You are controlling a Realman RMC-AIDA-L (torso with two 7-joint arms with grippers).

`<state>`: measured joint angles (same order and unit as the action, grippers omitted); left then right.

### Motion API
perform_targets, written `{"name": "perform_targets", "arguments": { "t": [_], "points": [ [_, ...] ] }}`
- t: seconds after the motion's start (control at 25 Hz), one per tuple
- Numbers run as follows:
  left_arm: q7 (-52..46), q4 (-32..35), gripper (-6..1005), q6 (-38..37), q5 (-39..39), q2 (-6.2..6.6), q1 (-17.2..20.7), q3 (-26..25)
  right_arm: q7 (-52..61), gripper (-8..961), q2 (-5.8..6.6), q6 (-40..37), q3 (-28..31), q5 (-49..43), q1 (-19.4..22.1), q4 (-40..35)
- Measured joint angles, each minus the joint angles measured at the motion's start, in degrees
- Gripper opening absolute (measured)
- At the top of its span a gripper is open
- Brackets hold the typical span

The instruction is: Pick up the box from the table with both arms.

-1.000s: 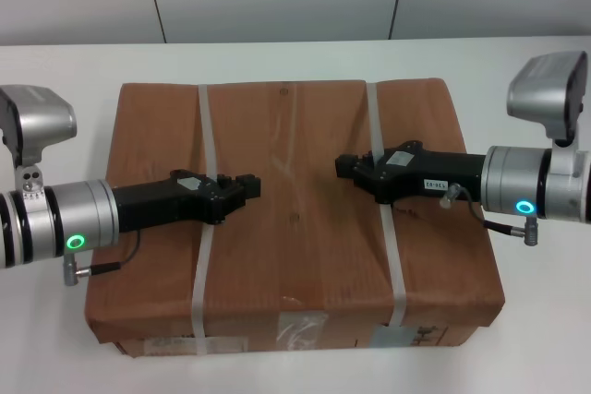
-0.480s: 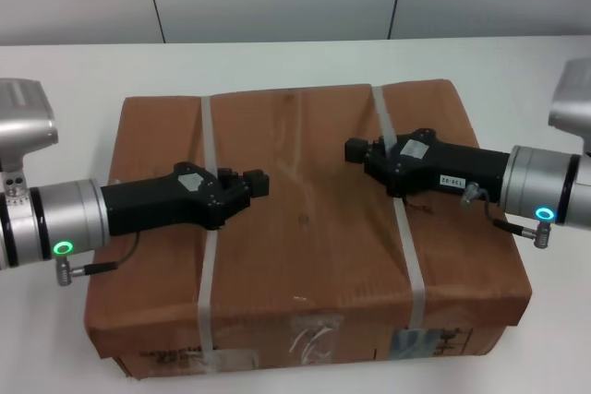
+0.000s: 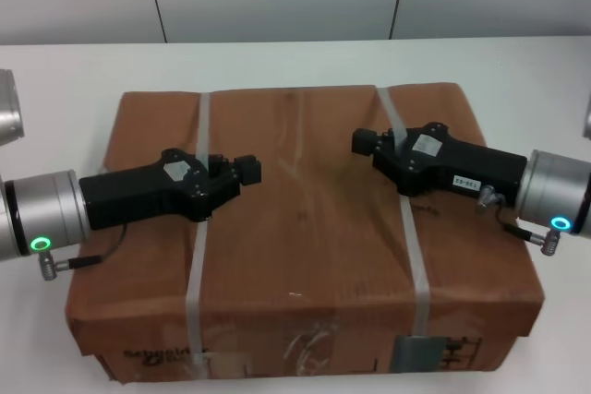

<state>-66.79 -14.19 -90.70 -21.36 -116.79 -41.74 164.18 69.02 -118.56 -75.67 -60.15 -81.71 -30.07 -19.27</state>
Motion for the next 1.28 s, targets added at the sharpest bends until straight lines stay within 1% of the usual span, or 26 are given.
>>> {"name": "perform_targets", "arguments": {
  "t": [0.52,1.28],
  "points": [
    [0.1,-1.9,82,-4.9,-1.5,-0.01,-0.1,0.0,-1.2,11,0.13,-4.2,0.2,3.3,1.1,-0.2],
    [0.1,-2.2,82,-6.6,-2.5,0.06,0.1,0.0,-1.2,11,0.18,-5.5,0.3,3.8,1.2,-0.2]
  ]
}}
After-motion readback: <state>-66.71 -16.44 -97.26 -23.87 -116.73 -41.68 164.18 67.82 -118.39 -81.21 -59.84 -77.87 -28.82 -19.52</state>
